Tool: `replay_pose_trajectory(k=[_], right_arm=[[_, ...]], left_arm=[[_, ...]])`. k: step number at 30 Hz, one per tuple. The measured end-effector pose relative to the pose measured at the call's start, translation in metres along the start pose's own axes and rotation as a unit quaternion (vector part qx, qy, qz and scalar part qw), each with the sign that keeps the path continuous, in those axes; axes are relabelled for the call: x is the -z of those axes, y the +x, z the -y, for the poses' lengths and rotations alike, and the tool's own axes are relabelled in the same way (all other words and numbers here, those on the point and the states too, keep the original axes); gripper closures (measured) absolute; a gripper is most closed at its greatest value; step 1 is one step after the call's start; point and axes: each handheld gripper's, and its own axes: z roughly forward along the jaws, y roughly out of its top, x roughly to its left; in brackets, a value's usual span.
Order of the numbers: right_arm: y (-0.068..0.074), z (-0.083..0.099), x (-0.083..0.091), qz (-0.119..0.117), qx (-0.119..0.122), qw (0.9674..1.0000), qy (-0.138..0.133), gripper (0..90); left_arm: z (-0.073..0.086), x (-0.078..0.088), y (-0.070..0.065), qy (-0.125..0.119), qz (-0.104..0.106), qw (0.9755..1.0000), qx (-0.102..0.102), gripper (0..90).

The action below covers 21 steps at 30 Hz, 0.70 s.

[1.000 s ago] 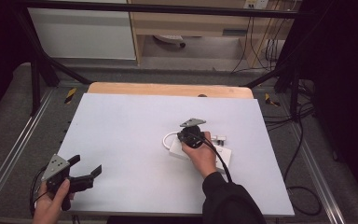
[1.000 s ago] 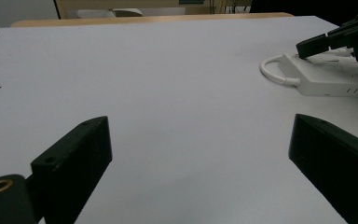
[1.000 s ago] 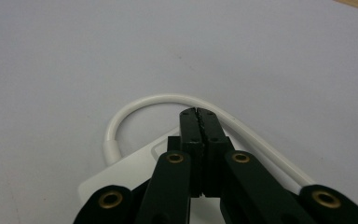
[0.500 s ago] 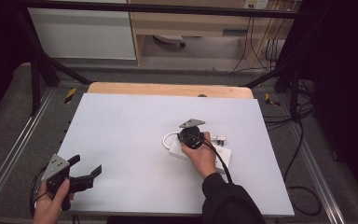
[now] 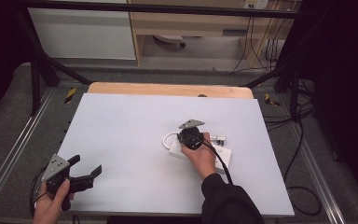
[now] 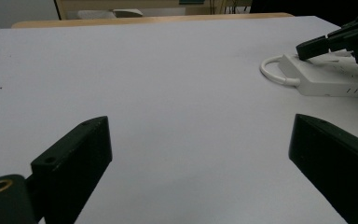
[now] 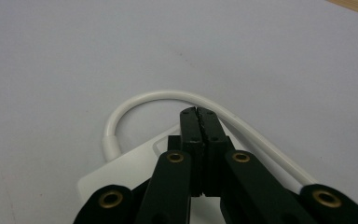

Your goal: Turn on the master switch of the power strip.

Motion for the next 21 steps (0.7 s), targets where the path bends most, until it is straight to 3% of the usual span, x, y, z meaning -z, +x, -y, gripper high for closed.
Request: replay_pose_trajectory(k=[17, 21], right_arm=[[0.0039, 0.0013, -0.0014, 0.012, 0.007, 0.9999, 0.000, 90.0], [0.0055, 0.0018, -0.0013, 0.018, 0.021, 0.9996, -0.002, 90.0]], left_arm=[[0.0000, -0.0001, -0.0008, 0.000, -0.001, 1.0000, 0.000, 5.8], [0.0000, 0.0000, -0.0008, 0.000, -0.002, 1.0000, 0.000, 5.9]])
